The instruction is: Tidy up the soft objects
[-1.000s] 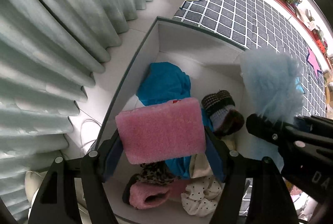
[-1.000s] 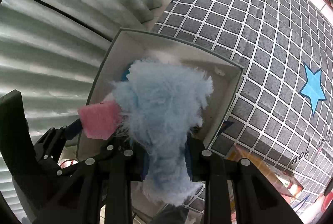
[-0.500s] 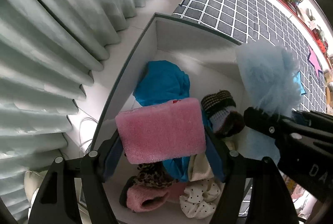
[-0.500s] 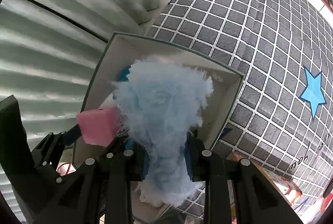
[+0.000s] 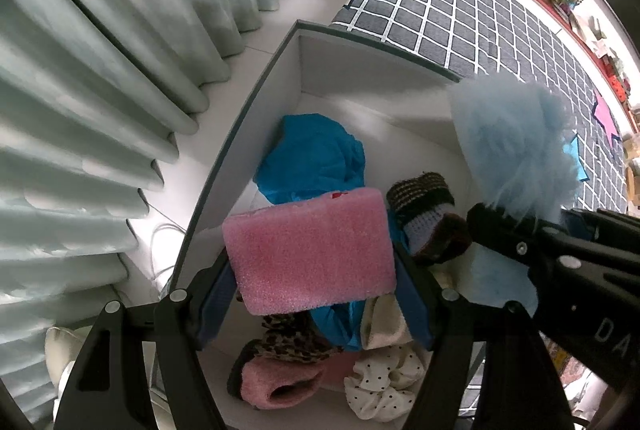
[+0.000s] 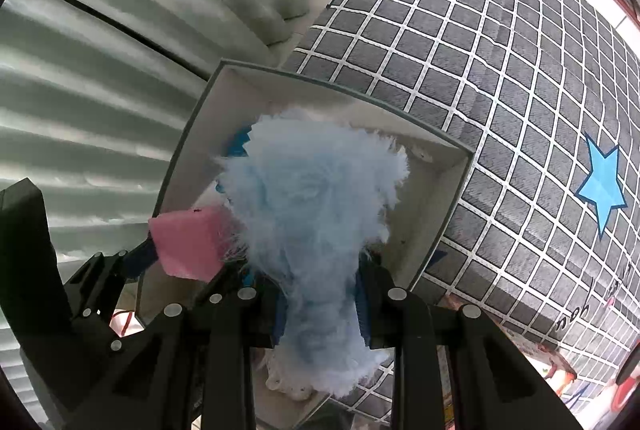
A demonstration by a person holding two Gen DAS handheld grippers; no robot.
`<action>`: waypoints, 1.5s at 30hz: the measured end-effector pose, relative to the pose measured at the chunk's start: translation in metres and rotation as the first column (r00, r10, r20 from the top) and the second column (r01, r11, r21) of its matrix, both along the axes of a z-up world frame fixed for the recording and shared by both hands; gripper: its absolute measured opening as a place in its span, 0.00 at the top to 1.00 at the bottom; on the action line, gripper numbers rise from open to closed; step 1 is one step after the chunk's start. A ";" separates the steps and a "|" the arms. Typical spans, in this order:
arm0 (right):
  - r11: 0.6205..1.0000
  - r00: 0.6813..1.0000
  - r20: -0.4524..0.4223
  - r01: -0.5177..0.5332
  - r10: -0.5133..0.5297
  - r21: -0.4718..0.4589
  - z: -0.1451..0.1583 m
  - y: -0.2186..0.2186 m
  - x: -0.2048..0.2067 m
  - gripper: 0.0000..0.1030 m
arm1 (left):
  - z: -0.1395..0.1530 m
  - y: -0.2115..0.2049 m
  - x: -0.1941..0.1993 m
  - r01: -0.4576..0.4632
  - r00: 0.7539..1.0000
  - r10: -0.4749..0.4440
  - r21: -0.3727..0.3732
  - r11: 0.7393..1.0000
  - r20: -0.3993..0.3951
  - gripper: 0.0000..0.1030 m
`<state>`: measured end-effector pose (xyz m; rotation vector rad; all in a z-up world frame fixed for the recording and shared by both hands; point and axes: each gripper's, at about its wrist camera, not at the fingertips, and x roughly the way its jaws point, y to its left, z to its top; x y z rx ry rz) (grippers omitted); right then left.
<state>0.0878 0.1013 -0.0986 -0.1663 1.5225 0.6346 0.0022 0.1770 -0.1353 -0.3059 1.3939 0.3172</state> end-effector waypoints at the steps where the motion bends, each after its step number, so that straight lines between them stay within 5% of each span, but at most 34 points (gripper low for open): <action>1: 1.000 1.000 0.000 -0.003 0.003 0.000 0.000 0.000 0.000 0.72 | 0.000 0.000 -0.001 0.001 1.000 -0.001 -0.008 1.000 0.002 0.25; 3: 1.000 1.000 0.007 -0.009 0.009 0.003 0.002 0.000 -0.001 0.71 | 0.001 -0.001 -0.002 0.002 1.000 -0.002 -0.023 1.000 0.011 0.23; 7: 1.000 1.000 0.022 -0.012 0.011 0.017 0.008 -0.001 -0.004 0.41 | 0.004 -0.003 -0.008 0.012 1.000 -0.012 -0.010 1.000 0.025 0.16; 10: 1.000 0.999 0.036 -0.018 0.017 0.021 0.014 -0.003 -0.006 0.39 | 0.007 -0.003 -0.013 0.019 0.999 -0.019 0.002 1.000 0.028 0.14; 13: 1.000 0.998 0.054 -0.016 0.014 0.026 0.021 -0.005 -0.008 0.12 | 0.019 -0.003 -0.020 0.023 0.998 -0.026 0.040 0.999 0.065 0.00; 17: 0.999 0.994 0.109 -0.018 0.014 0.037 0.037 -0.010 -0.014 0.10 | 0.043 -0.007 -0.030 0.037 0.990 -0.048 0.083 0.996 0.134 0.00; 19: 0.999 0.988 0.156 -0.025 0.018 0.039 0.049 -0.013 -0.018 0.00 | 0.057 -0.007 -0.036 0.020 0.986 -0.038 0.111 0.994 0.161 0.00; 30: 0.997 0.969 0.241 -0.073 0.062 0.036 0.088 -0.027 -0.047 0.00 | 0.088 -0.013 -0.071 0.065 0.986 -0.071 0.044 0.997 0.154 0.00; 45: 0.987 0.951 0.267 -0.147 0.158 -0.062 0.089 -0.027 -0.089 0.00 | 0.091 -0.018 -0.113 0.063 0.991 -0.076 0.118 0.991 0.108 0.00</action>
